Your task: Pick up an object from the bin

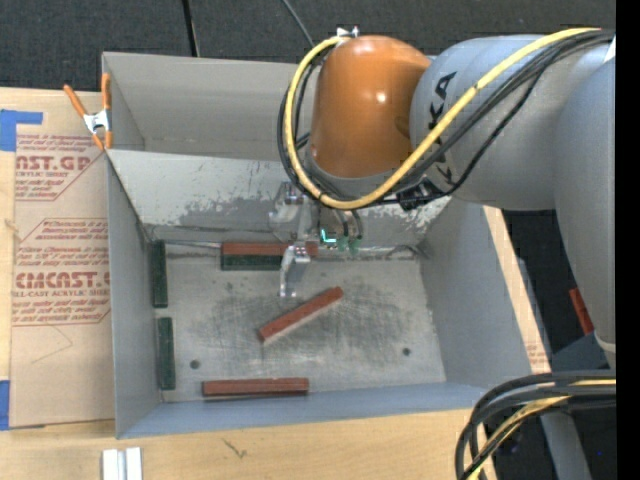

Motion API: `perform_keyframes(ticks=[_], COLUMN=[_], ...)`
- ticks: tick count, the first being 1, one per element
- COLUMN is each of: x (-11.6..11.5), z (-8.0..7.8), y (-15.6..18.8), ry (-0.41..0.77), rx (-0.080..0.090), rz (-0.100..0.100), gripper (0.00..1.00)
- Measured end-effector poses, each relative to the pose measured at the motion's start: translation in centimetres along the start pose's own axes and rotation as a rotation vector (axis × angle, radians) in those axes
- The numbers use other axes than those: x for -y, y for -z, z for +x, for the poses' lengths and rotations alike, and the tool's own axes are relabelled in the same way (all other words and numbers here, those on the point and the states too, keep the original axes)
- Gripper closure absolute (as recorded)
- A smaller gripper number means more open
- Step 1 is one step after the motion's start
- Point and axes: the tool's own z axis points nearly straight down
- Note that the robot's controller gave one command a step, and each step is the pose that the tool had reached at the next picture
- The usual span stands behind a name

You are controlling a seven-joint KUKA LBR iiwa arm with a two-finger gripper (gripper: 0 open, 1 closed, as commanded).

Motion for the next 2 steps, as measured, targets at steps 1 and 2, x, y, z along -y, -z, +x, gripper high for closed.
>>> perform_keyframes(ticks=[1, 2], x=[0.1, 1.6], z=[-0.2, 1.6], y=[0.5, -1.9], ry=[-0.001, 0.086], rx=[0.008, 0.018], rz=[-0.001, -0.002], gripper=[0.00, 0.00])
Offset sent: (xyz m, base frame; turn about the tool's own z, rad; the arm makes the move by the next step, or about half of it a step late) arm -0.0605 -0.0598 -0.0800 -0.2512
